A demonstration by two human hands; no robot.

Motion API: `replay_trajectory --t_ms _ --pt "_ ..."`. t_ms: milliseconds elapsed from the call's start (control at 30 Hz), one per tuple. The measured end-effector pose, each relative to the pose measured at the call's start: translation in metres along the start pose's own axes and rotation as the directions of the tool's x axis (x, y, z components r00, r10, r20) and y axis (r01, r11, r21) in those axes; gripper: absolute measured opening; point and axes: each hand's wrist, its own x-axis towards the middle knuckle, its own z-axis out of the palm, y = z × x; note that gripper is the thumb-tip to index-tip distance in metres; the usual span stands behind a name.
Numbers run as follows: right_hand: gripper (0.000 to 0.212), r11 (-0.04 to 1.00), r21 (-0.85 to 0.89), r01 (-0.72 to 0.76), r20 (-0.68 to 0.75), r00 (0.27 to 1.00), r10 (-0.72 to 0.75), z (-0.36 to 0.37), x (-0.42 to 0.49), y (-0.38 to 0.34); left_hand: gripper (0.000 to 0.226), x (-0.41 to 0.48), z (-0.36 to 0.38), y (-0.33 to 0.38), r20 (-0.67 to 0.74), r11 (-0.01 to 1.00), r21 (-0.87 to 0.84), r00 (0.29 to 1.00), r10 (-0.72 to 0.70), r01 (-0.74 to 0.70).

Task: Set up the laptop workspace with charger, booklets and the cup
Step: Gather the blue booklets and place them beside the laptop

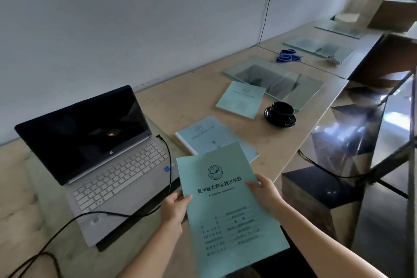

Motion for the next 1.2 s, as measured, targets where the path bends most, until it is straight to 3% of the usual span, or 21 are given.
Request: replay_trajectory --t_ms 367,433,533,700,800,1200 --pt "0.012 0.998 -0.059 0.006 0.033 0.999 -0.004 -0.026 0.135 -0.04 0.009 0.095 0.08 0.036 -0.128 0.979 0.178 0.985 0.118 -0.094" --pt "0.011 0.997 -0.071 0.004 0.058 0.998 0.0 -0.026 0.153 -0.044 0.014 0.105 0.086 0.04 -0.169 0.969 0.232 0.978 0.125 -0.084" --pt "0.009 0.993 -0.121 0.003 0.086 0.996 0.008 -0.024 0.178 -0.051 0.003 0.117 0.093 0.043 -0.234 0.957 0.287 0.965 0.115 -0.044" --pt "0.008 0.985 -0.173 0.028 0.181 0.983 0.004 -0.017 0.219 -0.06 0.016 0.138 0.103 0.045 -0.335 0.965 0.261 0.939 0.074 0.017" --pt "0.01 0.971 -0.234 0.051 0.235 0.972 0.006 -0.012 0.242 -0.066 0.04 0.148 0.112 0.048 -0.414 0.98 0.192 0.91 0.03 0.055" --pt "0.012 0.94 -0.315 0.135 0.424 0.906 0.012 0.019 0.307 -0.091 0.035 0.183 0.117 0.059 -0.583 0.969 0.23 0.811 0.059 0.095"
